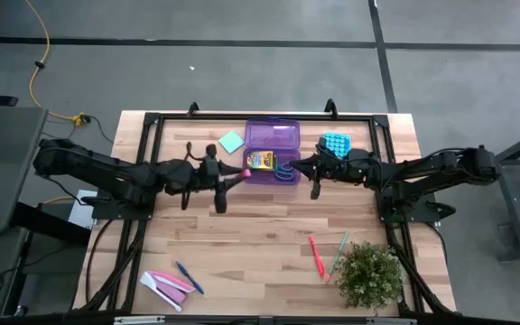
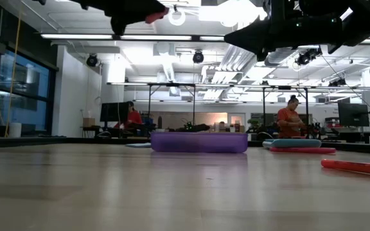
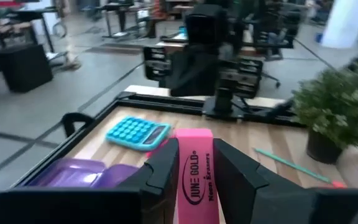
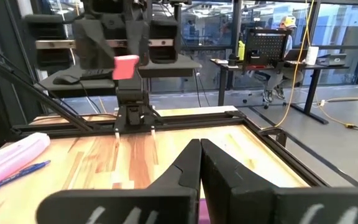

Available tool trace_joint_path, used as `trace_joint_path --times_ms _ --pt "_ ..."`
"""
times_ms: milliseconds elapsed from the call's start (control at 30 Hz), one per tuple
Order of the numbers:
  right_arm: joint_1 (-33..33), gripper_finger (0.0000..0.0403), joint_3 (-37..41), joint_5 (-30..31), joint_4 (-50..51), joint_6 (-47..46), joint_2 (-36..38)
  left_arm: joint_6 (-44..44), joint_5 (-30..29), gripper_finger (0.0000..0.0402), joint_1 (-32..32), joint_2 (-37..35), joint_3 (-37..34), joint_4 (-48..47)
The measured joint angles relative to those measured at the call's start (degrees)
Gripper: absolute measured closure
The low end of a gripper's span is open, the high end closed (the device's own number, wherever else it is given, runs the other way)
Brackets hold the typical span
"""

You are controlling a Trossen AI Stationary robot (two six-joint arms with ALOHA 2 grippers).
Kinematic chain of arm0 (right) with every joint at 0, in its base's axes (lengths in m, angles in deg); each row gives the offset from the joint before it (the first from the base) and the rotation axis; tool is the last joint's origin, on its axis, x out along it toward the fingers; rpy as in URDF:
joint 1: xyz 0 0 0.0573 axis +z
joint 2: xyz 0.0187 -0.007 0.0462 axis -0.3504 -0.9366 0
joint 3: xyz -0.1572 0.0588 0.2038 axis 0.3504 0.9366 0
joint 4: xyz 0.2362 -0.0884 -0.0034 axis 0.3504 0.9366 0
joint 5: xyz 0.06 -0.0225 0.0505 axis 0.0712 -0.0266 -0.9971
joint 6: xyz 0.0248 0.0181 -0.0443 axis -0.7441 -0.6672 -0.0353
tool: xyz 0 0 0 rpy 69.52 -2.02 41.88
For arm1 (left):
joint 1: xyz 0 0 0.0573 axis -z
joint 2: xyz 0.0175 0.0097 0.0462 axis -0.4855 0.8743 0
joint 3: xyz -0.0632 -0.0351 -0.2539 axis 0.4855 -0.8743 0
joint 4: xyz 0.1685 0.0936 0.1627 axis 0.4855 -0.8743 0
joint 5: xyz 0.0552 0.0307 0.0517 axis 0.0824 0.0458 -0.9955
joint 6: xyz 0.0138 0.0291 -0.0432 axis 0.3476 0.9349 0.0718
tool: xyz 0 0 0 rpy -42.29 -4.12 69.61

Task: Pack school essentials
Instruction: Put the pink eraser into the violet supply box

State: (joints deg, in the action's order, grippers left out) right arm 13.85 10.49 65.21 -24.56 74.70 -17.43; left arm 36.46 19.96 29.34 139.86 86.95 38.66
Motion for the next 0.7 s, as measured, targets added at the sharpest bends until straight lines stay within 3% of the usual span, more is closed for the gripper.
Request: trace_joint_path --times_ms 367,700 --pt "0.02 0.0402 0.00 -2.68 -0.01 -0.02 0.00 1.02 0.38 0.0320 -0.92 7.84 -0.07 7.88" --pt "0.02 0.0402 0.00 -2.70 0.09 0.04 0.00 1.23 0.07 0.0320 -1.20 8.45 -0.09 9.30"
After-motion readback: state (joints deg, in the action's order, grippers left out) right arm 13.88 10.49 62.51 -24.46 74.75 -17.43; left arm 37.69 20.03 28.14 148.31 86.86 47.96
